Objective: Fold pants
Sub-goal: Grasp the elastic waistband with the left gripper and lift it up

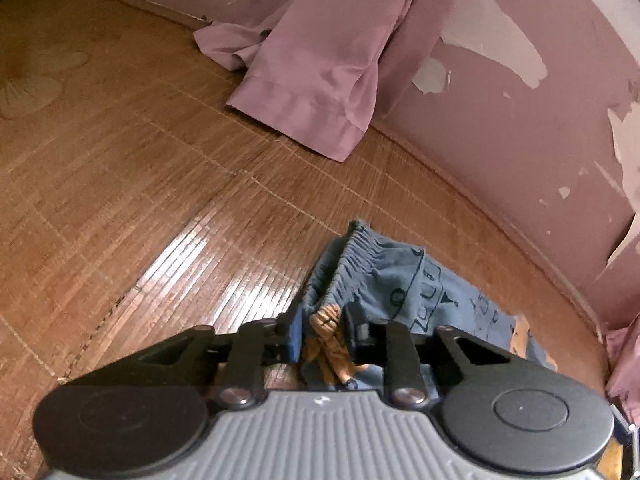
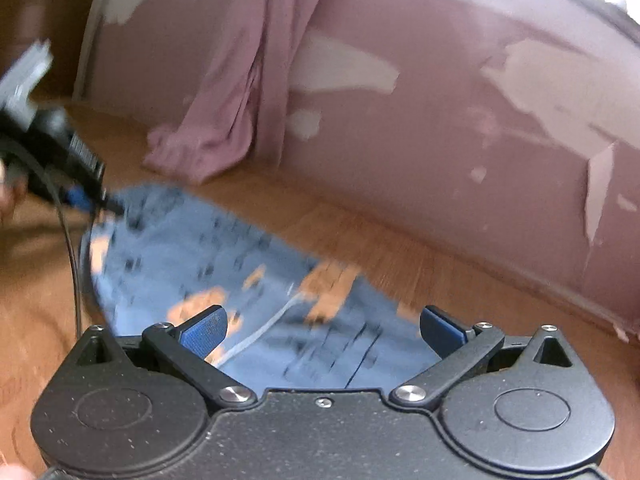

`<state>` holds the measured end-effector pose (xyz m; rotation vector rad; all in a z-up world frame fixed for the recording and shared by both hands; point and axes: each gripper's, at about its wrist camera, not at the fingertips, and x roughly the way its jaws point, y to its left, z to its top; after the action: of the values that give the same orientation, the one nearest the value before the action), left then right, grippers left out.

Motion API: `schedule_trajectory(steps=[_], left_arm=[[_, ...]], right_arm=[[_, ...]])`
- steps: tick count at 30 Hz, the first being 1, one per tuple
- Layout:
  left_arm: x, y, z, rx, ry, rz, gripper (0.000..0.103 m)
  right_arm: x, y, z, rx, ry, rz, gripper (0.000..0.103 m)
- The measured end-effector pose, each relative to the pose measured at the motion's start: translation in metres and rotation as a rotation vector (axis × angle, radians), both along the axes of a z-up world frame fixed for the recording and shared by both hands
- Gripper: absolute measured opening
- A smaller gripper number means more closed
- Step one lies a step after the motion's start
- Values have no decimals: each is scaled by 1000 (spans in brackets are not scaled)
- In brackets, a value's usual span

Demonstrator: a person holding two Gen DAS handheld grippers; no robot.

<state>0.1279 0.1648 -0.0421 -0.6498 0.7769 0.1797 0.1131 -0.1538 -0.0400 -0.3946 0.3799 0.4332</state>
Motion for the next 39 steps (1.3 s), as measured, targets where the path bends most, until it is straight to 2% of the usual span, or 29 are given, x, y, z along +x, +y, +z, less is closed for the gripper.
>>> schedule_trajectory(steps=[2, 3, 6, 10, 13, 20, 23, 25, 30, 35, 39], left_arm=[[0, -4, 2, 18, 7, 0, 19], [1, -7, 5, 36, 8, -3, 18], [-2, -14, 18, 68, -19, -11, 18], [-8, -27, 43, 97, -78, -36, 17], [-11, -43, 64, 138, -129, -77, 17], [-2, -108, 110, 241, -227, -216, 17], [1, -147, 124, 301, -262, -309, 17], [4, -174, 131, 330, -275, -372, 17], [11, -249, 137, 412, -285, -523, 17], [12, -317, 121, 476, -292, -676, 18], [14, -367, 97, 519, -259, -789, 18]], right_arm=[[3, 8, -14, -70, 54, 12, 102], [1, 9, -17, -76, 44, 9, 102], [1, 7, -13, -55, 48, 8, 102], [-8, -3, -1, -25, -13, -1, 102], [-11, -13, 12, -7, -23, -2, 102], [-19, -52, 41, -36, -31, 23, 102], [-23, -78, 46, -31, -33, -3, 102], [-23, -98, 49, 9, -32, -44, 102], [-16, -141, 45, 138, 1, -146, 102], [-1, -173, 40, 118, 10, -187, 102], [17, -208, 35, 160, 41, -265, 102]])
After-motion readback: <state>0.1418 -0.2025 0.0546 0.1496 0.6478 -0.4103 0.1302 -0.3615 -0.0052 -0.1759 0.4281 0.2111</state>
